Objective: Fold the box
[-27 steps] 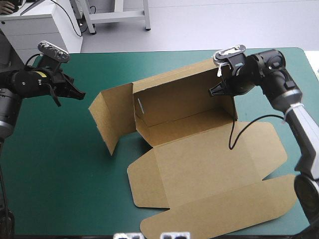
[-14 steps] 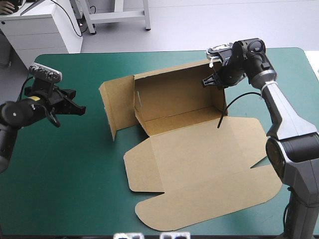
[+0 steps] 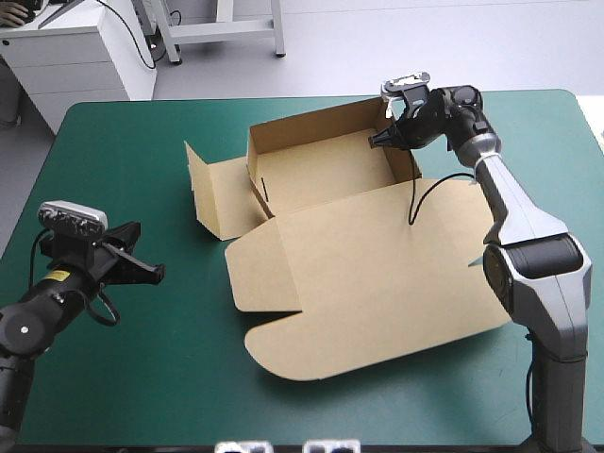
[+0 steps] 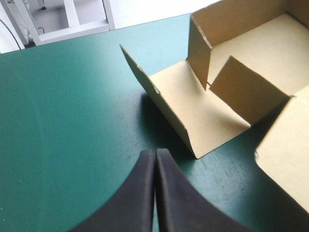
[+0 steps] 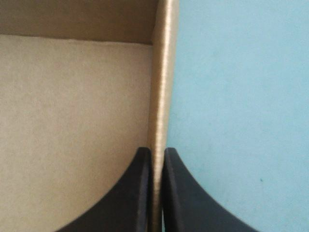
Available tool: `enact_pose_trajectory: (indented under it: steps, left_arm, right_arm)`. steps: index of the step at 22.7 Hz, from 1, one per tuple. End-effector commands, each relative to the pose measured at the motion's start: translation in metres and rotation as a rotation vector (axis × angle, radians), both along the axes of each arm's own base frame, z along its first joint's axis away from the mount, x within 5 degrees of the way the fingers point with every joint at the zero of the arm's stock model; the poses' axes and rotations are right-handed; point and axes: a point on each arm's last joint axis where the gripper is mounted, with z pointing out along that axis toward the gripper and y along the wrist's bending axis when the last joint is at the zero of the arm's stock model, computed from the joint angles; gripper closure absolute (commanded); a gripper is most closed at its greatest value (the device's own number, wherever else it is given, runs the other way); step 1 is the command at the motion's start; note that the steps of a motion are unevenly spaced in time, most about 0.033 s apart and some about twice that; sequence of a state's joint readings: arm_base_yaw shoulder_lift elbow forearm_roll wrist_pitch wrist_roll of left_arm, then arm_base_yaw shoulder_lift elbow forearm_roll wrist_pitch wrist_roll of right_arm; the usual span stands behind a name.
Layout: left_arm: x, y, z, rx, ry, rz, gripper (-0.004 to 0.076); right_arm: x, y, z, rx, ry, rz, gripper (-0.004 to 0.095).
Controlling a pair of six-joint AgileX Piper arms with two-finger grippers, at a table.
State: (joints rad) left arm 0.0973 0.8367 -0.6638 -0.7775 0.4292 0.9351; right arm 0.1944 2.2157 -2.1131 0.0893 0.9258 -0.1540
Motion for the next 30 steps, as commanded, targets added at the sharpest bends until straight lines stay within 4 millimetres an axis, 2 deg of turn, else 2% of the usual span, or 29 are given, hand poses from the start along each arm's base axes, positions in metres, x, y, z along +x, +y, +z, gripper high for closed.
enact_pose_trajectory:
  steps: [1,4,7,10,13,18,20,23,24,27,30]
  left_arm:
    - [-0.016,0.0,0.014,-0.035,-0.115,0.033,0.0733]
    - [-0.035,-0.001,0.011,-0.03,-0.166,0.043,0.0733]
    - [-0.058,-0.001,-0.004,-0.028,-0.22,0.072,0.0733]
    - [-0.063,0.0,-0.011,-0.031,-0.226,0.084,0.0733]
    - [-0.063,0.0,-0.017,-0.049,-0.219,0.098,0.0733]
    - [-0.063,0.0,-0.017,-0.051,-0.218,0.098,0.0733]
    - [-0.063,0.0,-0.018,-0.052,-0.21,0.089,0.0733]
    - [-0.064,-0.003,-0.02,-0.058,-0.189,0.067,0.0733]
    - [-0.064,-0.002,-0.019,-0.057,-0.195,0.076,0.0733]
    - [-0.063,-0.001,-0.019,-0.057,-0.2,0.08,0.0733]
    - [-0.063,-0.001,-0.019,-0.057,-0.2,0.08,0.0733]
  right_arm:
    - [-0.028,-0.009,-0.026,-0.11,0.354,0.035,0.0922]
    - [-0.035,-0.007,-0.014,-0.106,0.336,0.041,0.0922]
    - [-0.058,-0.011,0.008,-0.121,0.328,0.035,0.0922]
    - [-0.076,-0.017,0.014,-0.142,0.345,0.022,0.0922]
    - [-0.103,-0.024,0.02,-0.161,0.373,0.019,0.0922]
    - [-0.104,-0.026,0.024,-0.206,0.349,0.068,0.0907]
    - [-0.102,-0.025,0.029,-0.216,0.326,0.113,0.0814]
    - [-0.096,-0.024,0.055,-0.197,0.236,0.099,0.0518]
    - [-0.096,-0.024,0.063,-0.189,0.212,0.091,0.0461]
    - [-0.101,-0.025,0.085,-0.186,0.147,0.086,0.044]
    - [-0.105,-0.028,0.093,-0.199,0.125,0.081,0.044]
